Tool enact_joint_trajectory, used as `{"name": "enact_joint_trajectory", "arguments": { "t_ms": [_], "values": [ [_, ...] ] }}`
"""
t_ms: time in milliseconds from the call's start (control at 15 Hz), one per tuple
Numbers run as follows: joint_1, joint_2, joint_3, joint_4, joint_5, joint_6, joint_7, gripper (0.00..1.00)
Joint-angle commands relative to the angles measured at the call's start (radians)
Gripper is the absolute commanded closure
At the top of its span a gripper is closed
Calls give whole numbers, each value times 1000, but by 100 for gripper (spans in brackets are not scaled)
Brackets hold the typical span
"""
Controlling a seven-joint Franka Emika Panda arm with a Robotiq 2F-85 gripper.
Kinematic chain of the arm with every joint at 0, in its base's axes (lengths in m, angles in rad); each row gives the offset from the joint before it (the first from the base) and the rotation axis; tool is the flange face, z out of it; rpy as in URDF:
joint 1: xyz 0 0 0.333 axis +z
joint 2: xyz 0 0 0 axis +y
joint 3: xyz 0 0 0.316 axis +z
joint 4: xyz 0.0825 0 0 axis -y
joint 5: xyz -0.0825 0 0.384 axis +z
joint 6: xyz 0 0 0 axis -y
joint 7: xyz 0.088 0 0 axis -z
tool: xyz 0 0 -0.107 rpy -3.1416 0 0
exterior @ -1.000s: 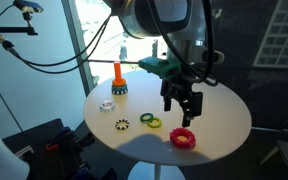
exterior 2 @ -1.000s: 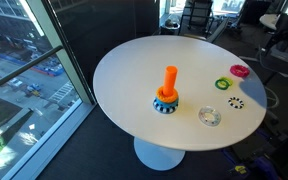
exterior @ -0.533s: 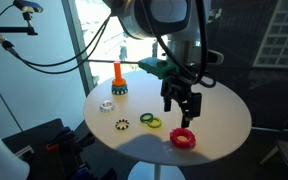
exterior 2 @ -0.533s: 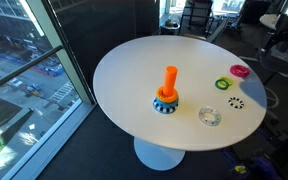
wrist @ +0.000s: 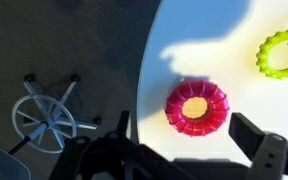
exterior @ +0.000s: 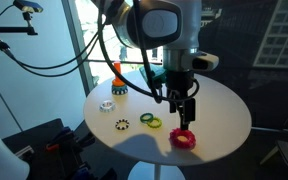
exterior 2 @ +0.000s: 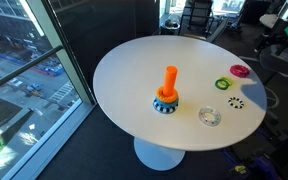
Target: Place the red ring on the stack
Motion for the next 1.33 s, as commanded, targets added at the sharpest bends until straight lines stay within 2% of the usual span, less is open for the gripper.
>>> {"name": "enact_joint_trajectory", "arguments": {
  "t_ms": [0,733,1267],
  "values": [
    [13,25,-6,12,-6,33,76,0],
    [1,224,-4,161,43,28,17,0],
    [-29,309,-4,240,89,4,-44,0]
  ]
}}
